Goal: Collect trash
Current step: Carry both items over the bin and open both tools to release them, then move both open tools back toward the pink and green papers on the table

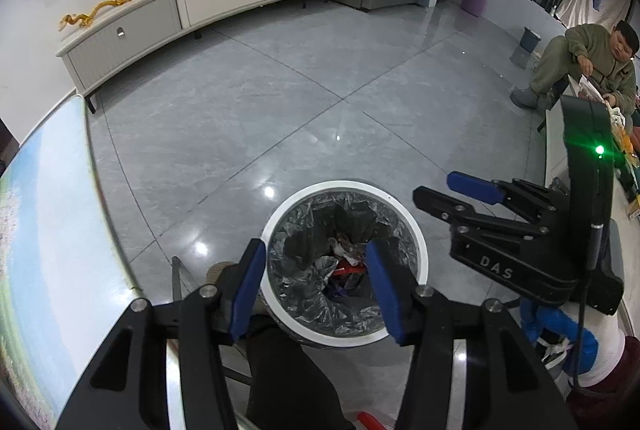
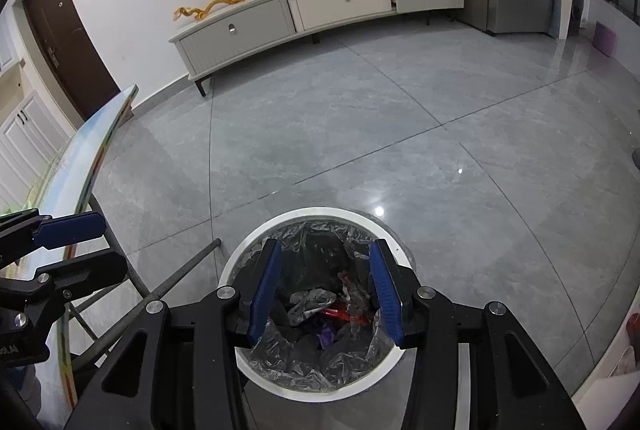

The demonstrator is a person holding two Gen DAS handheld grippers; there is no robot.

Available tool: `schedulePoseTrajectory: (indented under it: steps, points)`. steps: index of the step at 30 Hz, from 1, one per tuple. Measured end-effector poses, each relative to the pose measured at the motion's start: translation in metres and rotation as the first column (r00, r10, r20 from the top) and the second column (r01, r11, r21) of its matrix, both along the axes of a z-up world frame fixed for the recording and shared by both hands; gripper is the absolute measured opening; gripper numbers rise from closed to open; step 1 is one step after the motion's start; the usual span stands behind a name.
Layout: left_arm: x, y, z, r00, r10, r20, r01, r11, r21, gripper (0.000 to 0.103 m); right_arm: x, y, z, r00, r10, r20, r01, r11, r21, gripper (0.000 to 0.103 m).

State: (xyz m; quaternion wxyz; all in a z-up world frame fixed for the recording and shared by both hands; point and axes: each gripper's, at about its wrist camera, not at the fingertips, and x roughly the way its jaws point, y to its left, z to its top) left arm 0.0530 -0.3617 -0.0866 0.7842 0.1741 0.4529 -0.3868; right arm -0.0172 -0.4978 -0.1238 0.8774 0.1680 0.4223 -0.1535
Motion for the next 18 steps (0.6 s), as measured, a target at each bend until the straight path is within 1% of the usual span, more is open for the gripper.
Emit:
schedulePoseTrajectory:
  steps: [6, 18]
  points:
    - [-0.009, 0.014, 0.018, 0.998, 0.034, 0.058, -0.033, 0.999, -0.018, 0.051, -0.01, 0.007, 0.017, 1.0, -0.003, 0.03, 0.004, 1.0, -0.015, 0.051]
    - [-0.023, 0.053, 0.057, 0.981, 0.107, 0.161, -0.099, 0.993, -0.057, 0.052, -0.028, 0.031, 0.06, 0.994, 0.026, 0.105, -0.02, 0.998, -0.058, 0.052]
